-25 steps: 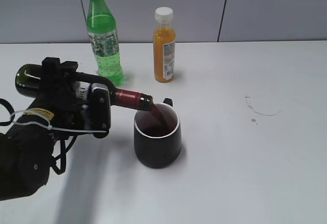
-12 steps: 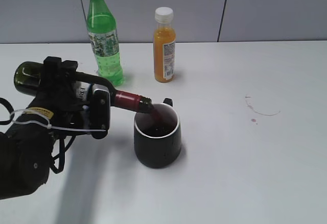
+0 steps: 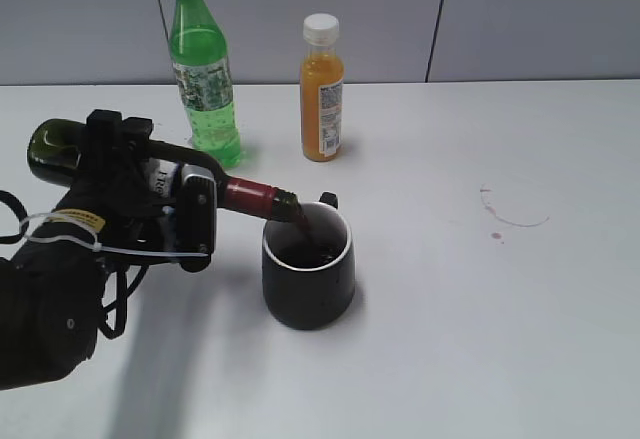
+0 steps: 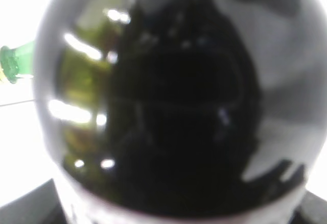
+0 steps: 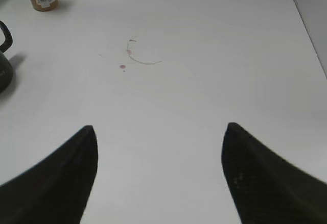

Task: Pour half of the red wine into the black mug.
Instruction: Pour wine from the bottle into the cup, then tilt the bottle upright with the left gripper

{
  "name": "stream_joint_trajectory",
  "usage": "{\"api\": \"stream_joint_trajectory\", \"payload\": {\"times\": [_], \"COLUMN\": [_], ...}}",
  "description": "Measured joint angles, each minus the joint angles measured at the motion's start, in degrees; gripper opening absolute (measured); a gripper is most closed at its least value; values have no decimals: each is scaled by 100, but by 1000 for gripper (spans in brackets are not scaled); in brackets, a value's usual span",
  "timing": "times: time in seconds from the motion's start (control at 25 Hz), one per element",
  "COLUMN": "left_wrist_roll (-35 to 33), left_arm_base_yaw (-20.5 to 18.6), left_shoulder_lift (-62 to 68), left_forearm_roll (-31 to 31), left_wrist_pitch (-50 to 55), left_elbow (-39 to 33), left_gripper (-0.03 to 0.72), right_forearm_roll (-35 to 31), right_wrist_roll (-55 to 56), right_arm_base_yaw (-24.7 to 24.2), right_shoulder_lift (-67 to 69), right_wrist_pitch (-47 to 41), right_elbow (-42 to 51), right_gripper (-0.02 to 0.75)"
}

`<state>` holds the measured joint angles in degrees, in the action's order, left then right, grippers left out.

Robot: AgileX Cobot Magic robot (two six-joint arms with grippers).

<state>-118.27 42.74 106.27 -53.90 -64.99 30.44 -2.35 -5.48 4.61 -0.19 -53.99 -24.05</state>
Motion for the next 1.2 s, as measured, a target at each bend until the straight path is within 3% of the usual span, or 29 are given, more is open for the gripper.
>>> {"api": "stream_joint_trajectory", "payload": {"times": [1.2], "left_wrist_roll": [-141], "left_arm_base_yaw": [0], "left_shoulder_lift": [0], "left_forearm_roll": [0], "left_wrist_pitch": [-39], "left_elbow": [5], "left_gripper": [532], "right_forearm_roll": [0], "right_wrist_roll": [0], "right_arm_base_yaw": [0], "right_shoulder_lift": [0], "right_wrist_pitch": [0], "right_elbow": [0], "right_gripper": [573]}}
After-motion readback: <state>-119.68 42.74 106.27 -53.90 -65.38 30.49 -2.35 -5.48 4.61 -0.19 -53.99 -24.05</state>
